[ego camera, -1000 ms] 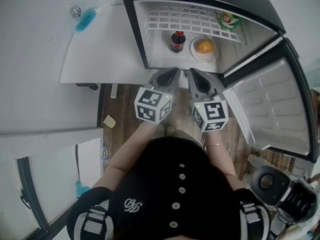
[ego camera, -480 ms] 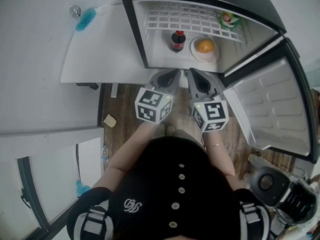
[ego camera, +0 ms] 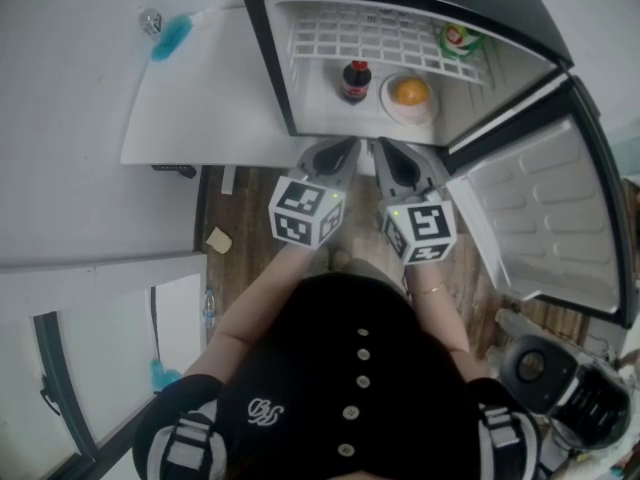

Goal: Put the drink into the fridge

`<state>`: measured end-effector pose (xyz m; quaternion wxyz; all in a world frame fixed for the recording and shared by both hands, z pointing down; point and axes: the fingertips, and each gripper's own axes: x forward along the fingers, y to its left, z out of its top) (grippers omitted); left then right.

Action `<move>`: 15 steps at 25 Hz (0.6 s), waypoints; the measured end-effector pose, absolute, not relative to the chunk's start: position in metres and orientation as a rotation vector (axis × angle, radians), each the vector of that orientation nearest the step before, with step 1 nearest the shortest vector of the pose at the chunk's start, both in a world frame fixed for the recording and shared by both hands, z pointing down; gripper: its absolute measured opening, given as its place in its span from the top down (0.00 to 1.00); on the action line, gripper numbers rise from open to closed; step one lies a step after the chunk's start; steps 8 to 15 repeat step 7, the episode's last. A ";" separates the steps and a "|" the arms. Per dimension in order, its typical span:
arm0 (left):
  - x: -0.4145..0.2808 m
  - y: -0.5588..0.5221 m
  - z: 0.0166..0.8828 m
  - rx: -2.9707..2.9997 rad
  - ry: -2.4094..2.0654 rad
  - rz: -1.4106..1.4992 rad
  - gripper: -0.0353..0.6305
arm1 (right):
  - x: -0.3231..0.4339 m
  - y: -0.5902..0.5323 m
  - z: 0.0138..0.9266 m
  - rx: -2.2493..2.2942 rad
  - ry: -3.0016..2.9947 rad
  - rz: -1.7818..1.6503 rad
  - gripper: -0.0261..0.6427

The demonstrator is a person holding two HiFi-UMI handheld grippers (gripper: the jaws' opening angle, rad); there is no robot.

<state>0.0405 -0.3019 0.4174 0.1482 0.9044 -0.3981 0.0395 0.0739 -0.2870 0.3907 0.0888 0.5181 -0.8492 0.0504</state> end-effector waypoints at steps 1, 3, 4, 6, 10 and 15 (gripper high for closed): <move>0.040 -0.302 0.418 2.599 -1.145 0.114 0.94 | 0.074 -0.287 0.391 1.542 -2.529 0.150 0.95; 0.041 -0.301 0.418 2.597 -1.140 0.117 0.94 | 0.074 -0.287 0.391 1.542 -2.536 0.150 0.95; 0.041 -0.301 0.419 2.597 -1.137 0.118 0.94 | 0.074 -0.288 0.391 1.543 -2.543 0.144 0.95; 0.043 -0.301 0.420 2.596 -1.131 0.119 0.94 | 0.075 -0.290 0.390 1.549 -2.555 0.129 0.95; 0.043 -0.301 0.420 2.596 -1.128 0.120 0.94 | 0.076 -0.290 0.390 1.551 -2.559 0.123 0.95; 0.043 -0.301 0.420 2.596 -1.128 0.120 0.94 | 0.076 -0.290 0.390 1.551 -2.559 0.123 0.95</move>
